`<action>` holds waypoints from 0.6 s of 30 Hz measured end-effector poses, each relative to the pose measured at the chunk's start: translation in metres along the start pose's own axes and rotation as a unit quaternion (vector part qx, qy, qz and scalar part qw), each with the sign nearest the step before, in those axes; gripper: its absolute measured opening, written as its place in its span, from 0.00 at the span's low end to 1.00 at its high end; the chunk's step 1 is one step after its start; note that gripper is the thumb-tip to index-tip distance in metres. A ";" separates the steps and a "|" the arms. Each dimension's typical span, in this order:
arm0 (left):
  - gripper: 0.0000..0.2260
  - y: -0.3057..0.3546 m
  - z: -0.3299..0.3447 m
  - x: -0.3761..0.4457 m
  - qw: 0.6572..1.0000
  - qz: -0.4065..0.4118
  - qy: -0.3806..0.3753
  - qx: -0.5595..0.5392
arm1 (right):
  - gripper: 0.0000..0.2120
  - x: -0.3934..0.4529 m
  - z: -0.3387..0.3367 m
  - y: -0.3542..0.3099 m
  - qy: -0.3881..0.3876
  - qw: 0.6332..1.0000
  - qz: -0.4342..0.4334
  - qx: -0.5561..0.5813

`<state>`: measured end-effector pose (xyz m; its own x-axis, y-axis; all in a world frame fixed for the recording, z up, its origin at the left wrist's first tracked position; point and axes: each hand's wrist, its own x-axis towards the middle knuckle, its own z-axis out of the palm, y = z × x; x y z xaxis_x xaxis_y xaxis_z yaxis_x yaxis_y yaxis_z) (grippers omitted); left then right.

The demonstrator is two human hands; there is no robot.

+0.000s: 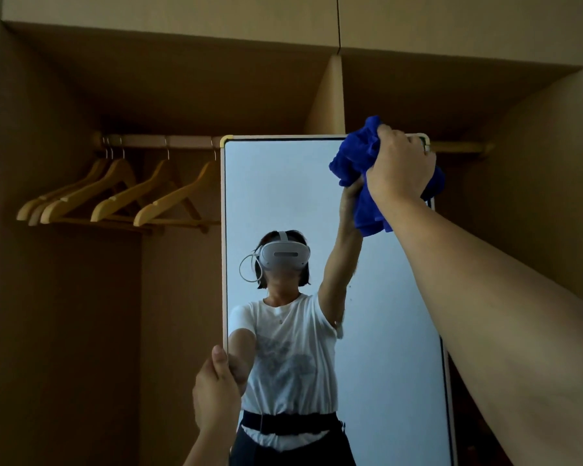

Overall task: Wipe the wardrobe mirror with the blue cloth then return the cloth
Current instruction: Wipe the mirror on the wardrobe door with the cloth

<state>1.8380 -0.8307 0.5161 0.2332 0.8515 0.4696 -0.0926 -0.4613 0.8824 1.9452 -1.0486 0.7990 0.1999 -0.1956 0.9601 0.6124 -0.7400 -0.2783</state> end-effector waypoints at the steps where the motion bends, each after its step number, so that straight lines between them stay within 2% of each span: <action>1: 0.20 0.000 0.000 0.000 1.000 -0.003 0.000 0.000 | 0.15 0.001 -0.001 0.003 0.002 1.000 0.008 0.002; 18: 0.18 0.013 -0.006 -0.009 1.000 0.006 0.001 -0.023 | 0.20 0.015 -0.011 0.031 -0.029 0.995 0.095 0.012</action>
<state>1.8283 -0.8431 0.5238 0.2305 0.8463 0.4802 -0.1395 -0.4597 0.8770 1.9581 -1.0814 0.8050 0.3572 -0.2923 0.8871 0.5773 -0.6776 -0.4556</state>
